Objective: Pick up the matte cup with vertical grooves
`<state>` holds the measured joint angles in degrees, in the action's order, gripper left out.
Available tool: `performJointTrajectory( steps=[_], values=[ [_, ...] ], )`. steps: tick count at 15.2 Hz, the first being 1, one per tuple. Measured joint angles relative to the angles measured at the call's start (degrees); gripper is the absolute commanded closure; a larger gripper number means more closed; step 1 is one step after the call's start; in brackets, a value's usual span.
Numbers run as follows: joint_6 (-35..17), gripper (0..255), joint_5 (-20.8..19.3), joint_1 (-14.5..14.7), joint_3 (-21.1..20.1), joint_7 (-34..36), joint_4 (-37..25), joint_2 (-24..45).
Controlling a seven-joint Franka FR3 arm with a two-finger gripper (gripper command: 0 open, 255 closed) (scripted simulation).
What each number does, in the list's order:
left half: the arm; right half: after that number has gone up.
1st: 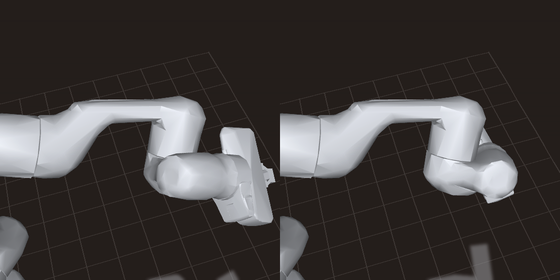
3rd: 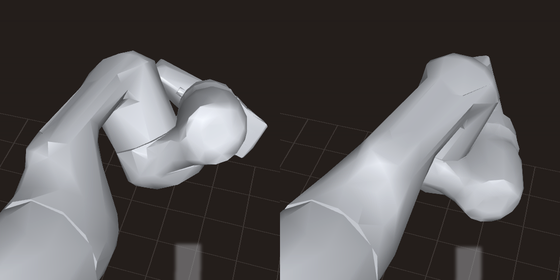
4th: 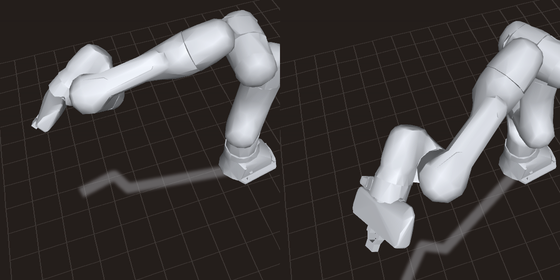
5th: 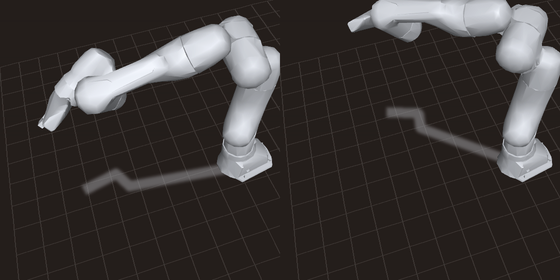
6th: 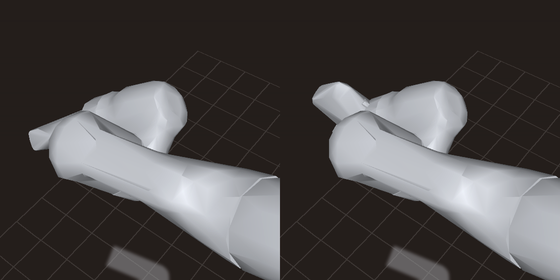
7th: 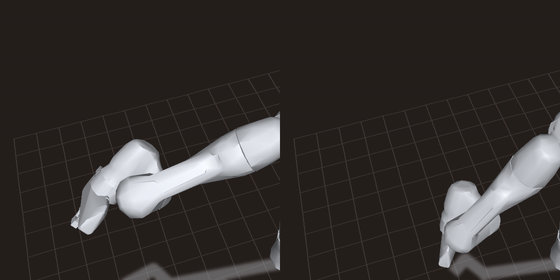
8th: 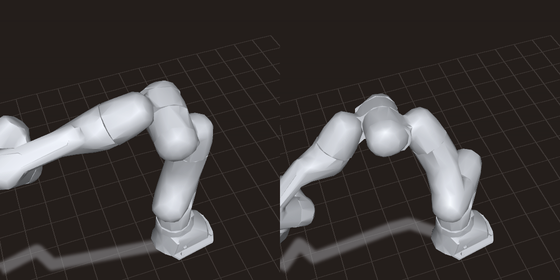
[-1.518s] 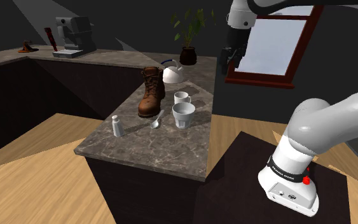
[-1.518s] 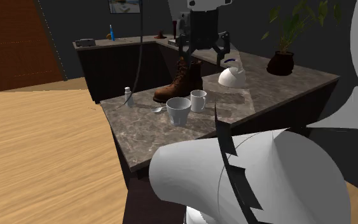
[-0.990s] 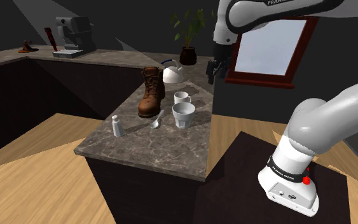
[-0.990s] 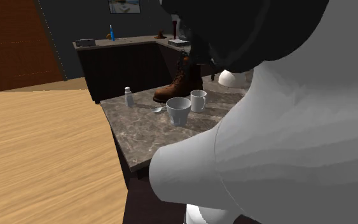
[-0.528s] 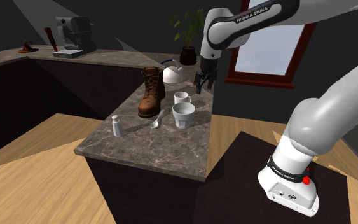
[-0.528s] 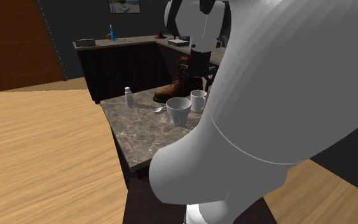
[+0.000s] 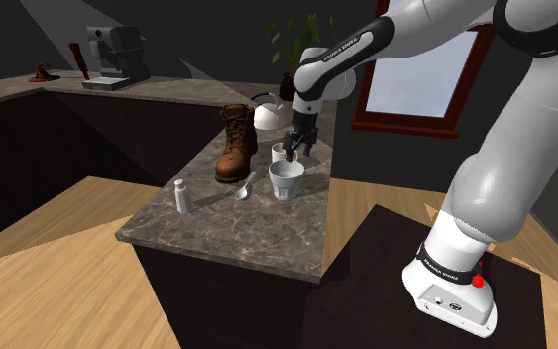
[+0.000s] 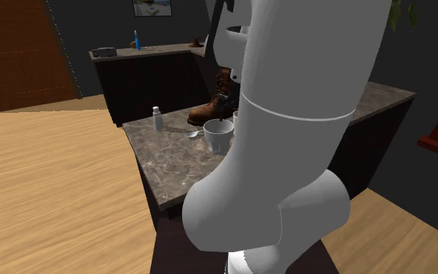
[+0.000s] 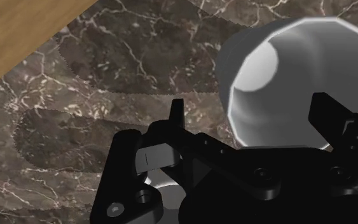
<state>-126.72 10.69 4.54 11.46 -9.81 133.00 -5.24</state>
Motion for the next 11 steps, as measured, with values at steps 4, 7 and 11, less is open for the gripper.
performJointTrajectory(
  steps=[4, 7, 11],
  values=[
    [-2.72, 0, 1.74, 0.23, 0.03, -1.47, 0.18, 2.94],
    [-5.33, 0, 2.75, 0.28, 0.05, -2.58, 1.24, 4.65],
    [-6.17, 255, 3.14, 0.29, 0.04, -2.96, 1.35, 5.42]
  ],
)
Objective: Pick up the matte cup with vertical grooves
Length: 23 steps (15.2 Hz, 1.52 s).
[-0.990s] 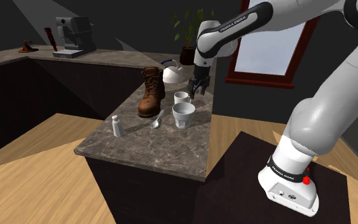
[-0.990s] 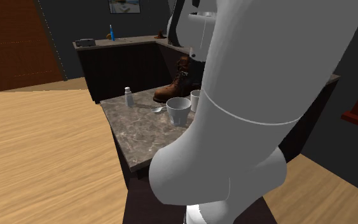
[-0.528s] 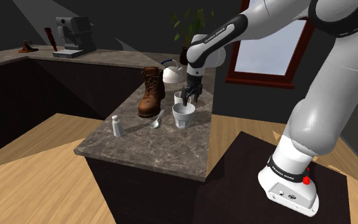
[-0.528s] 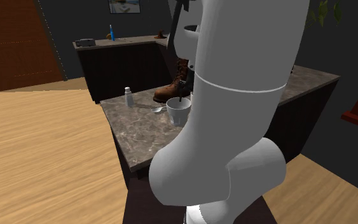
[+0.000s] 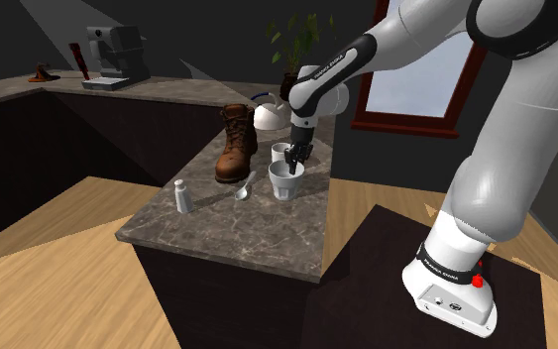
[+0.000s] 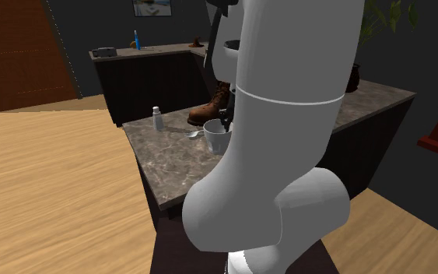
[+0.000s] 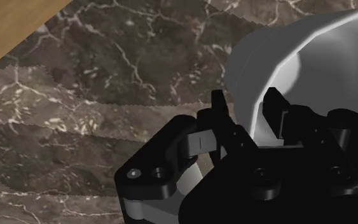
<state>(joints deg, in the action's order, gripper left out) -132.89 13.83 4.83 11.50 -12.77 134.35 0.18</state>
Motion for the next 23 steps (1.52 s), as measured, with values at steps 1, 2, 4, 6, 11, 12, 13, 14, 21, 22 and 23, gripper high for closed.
performJointTrajectory(
  steps=[1, 2, 4, 6, 11, 12, 13, 14, 21, 22, 23],
  values=[
    [-0.03, 255, 0.01, 0.0, 0.0, -0.02, 0.0, 0.01],
    [-0.05, 255, 0.02, 0.0, 0.0, -0.03, -0.01, 0.01],
    [-0.06, 255, 0.04, 0.0, 0.0, -0.03, -0.02, 0.02],
    [-0.06, 255, 0.04, 0.0, 0.0, -0.04, -0.03, 0.02],
    [1.46, 255, -0.6, -0.07, 0.07, 0.53, -0.51, -1.03],
    [2.24, 255, -0.91, -0.04, 0.03, 0.95, -0.78, -1.61],
    [2.88, 255, -1.14, -0.02, 0.0, 1.26, -1.02, -2.06],
    [3.61, 255, -1.42, -0.04, -0.01, 1.55, -1.29, -2.56],
    [8.87, 255, -2.99, -0.25, 0.02, 3.19, -3.71, -5.6],
    [9.59, 255, -3.14, -0.21, -0.06, 3.51, -4.2, -5.88],
    [10.21, 255, -3.33, -0.23, -0.08, 3.72, -4.36, -6.37]
  ],
)
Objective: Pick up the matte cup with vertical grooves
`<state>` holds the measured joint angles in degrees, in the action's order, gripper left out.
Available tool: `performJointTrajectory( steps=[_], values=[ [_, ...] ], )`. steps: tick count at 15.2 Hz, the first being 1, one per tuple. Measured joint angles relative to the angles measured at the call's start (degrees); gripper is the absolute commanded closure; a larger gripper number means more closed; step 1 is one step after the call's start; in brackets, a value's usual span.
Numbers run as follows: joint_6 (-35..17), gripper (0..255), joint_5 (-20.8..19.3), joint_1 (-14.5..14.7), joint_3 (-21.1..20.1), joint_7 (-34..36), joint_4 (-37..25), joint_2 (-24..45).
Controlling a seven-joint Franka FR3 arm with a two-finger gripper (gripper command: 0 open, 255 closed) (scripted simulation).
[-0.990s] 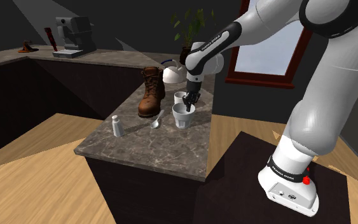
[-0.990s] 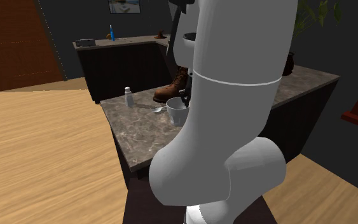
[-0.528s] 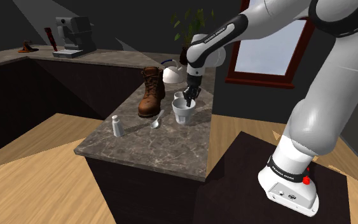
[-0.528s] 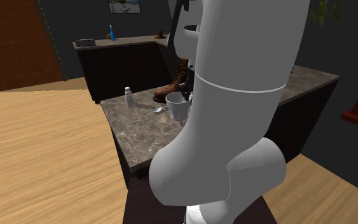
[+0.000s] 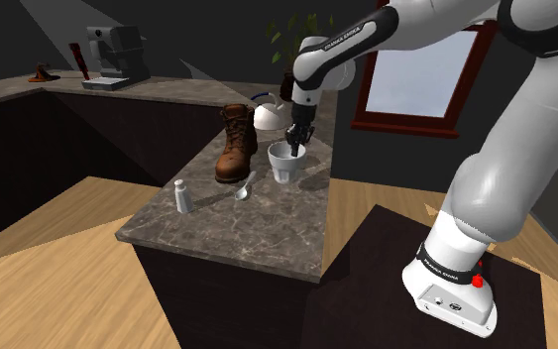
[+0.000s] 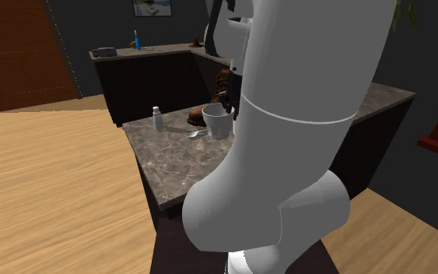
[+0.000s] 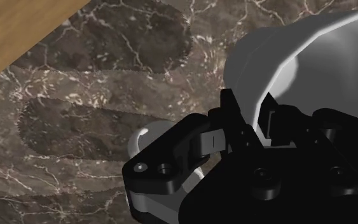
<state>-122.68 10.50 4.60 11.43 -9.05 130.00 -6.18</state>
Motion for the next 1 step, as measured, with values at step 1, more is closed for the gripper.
performJointTrajectory(
  steps=[1],
  values=[
    [0.52, 255, -0.12, -0.01, -0.02, 0.16, -0.27, -0.27]
  ],
)
